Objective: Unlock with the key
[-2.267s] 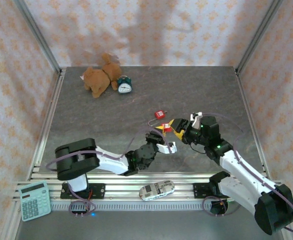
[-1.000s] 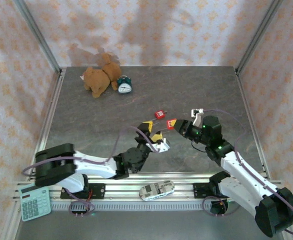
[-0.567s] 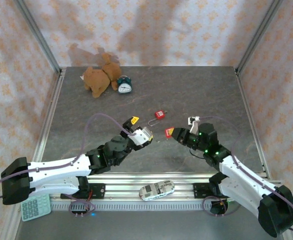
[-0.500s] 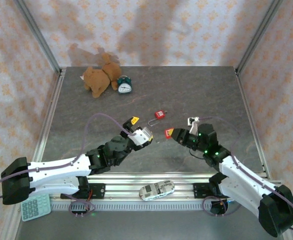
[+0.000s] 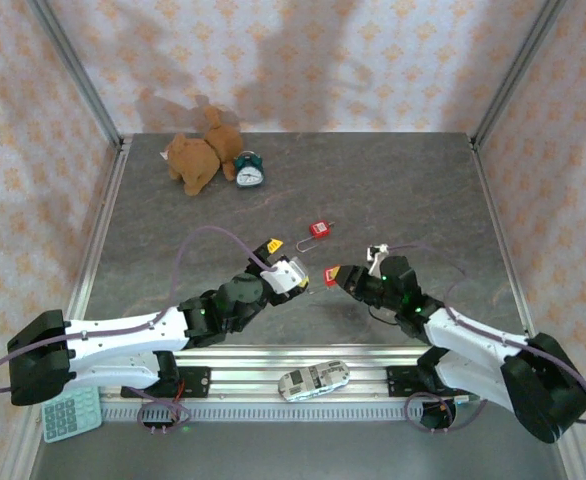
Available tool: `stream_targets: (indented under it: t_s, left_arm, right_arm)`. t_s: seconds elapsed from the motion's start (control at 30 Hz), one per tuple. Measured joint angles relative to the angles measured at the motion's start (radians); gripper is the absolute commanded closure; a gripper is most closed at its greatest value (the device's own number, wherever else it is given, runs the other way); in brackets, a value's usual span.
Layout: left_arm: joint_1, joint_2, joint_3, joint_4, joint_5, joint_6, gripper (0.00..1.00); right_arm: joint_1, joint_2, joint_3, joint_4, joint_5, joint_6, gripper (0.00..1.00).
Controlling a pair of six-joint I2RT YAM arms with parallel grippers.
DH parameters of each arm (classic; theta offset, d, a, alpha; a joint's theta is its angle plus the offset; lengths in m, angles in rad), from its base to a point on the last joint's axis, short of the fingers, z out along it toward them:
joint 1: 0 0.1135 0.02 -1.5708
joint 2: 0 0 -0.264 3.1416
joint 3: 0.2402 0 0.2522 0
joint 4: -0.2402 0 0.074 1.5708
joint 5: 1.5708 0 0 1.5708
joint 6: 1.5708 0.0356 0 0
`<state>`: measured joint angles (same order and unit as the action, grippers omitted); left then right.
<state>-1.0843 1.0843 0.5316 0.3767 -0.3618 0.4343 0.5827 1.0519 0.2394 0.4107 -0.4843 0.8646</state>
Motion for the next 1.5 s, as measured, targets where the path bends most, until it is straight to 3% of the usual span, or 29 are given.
stream_targets:
  t_s: [0.8, 1.5]
  left_arm:
    - [0.0, 0.01, -0.005, -0.002, 0.015, -0.001, 0.21]
    - [0.0, 0.039, -0.018, 0.004, 0.017, -0.007, 0.21]
  right_arm:
    - [-0.001, 0.191, 0.029, 0.079, 0.063, 0.0, 0.87]
    - [-0.047, 0.438, 0.092, 0.3, 0.0, -0.035, 0.87]
